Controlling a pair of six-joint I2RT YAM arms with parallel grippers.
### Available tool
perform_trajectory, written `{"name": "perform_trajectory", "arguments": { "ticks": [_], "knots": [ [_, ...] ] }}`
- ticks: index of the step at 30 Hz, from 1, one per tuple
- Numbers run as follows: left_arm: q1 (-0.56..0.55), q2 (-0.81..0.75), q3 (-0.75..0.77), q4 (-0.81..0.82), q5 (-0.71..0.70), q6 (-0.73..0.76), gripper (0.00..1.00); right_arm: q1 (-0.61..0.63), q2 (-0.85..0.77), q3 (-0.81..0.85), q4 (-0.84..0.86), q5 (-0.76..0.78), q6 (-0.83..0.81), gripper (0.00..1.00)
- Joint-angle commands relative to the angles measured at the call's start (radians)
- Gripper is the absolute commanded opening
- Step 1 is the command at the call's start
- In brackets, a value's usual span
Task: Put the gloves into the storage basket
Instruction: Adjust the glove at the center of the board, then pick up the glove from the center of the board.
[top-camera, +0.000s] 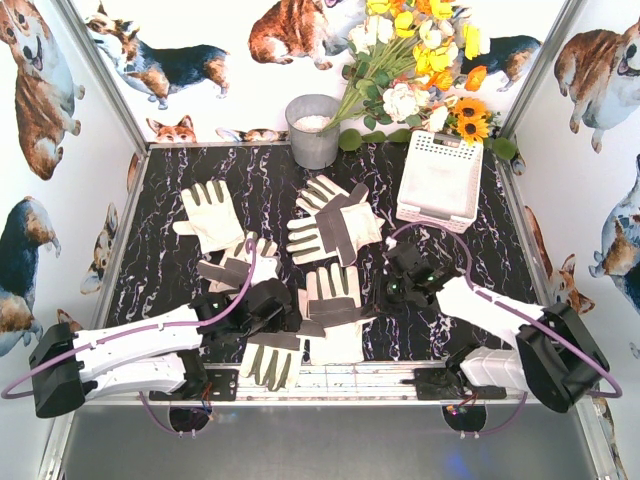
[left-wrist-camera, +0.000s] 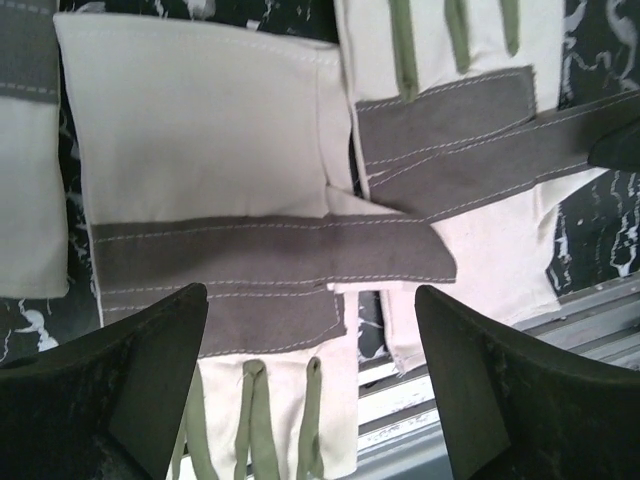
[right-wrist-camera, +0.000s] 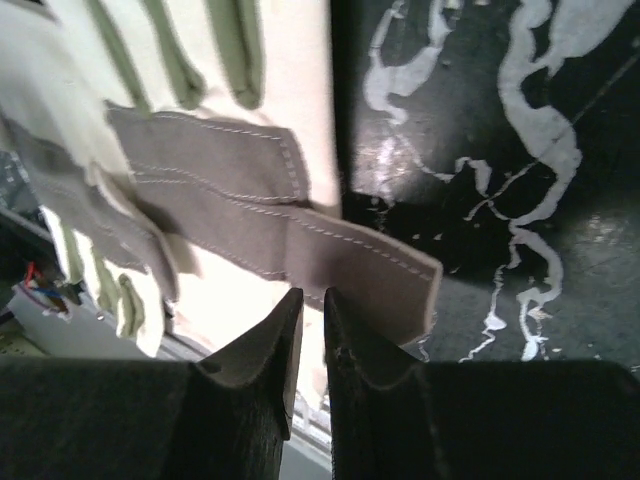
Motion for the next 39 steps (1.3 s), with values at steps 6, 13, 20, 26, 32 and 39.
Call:
{"name": "perform_trajectory", "arguments": {
  "ticks": [6, 13, 20, 26, 32, 39],
  "knots": [
    [-0.06, 0.042, 0.007, -0.051, -0.017, -0.098, 0.73, 0.004, 0.07, -0.064, 0.131, 0.102, 0.007, 0.18],
    [-0.13, 0.185, 0.078, -0.024, -0.134, -0.192, 0.69, 0.004, 0.026, -0.021, 0.052, 0.086, -0.007, 0.28],
    [-0.157, 0.273, 0.106, 0.017, -0.283, -0.324, 0.63, 0.004, -0.178, 0.0, -0.092, 0.096, -0.023, 0.39],
    [-0.137, 0.353, 0.183, 0.021, -0.37, -0.34, 0.53, 0.004, -0.318, -0.004, -0.16, 0.085, -0.025, 0.41],
    [-0.117, 0.469, 0.228, -0.034, -0.298, -0.328, 0.5, 0.003, -0.401, 0.009, -0.192, 0.055, -0.051, 0.43],
    [-0.117, 0.533, 0.248, -0.112, -0.31, -0.347, 0.48, 0.002, -0.427, 0.051, -0.243, -0.01, -0.098, 0.44]
  ]
}}
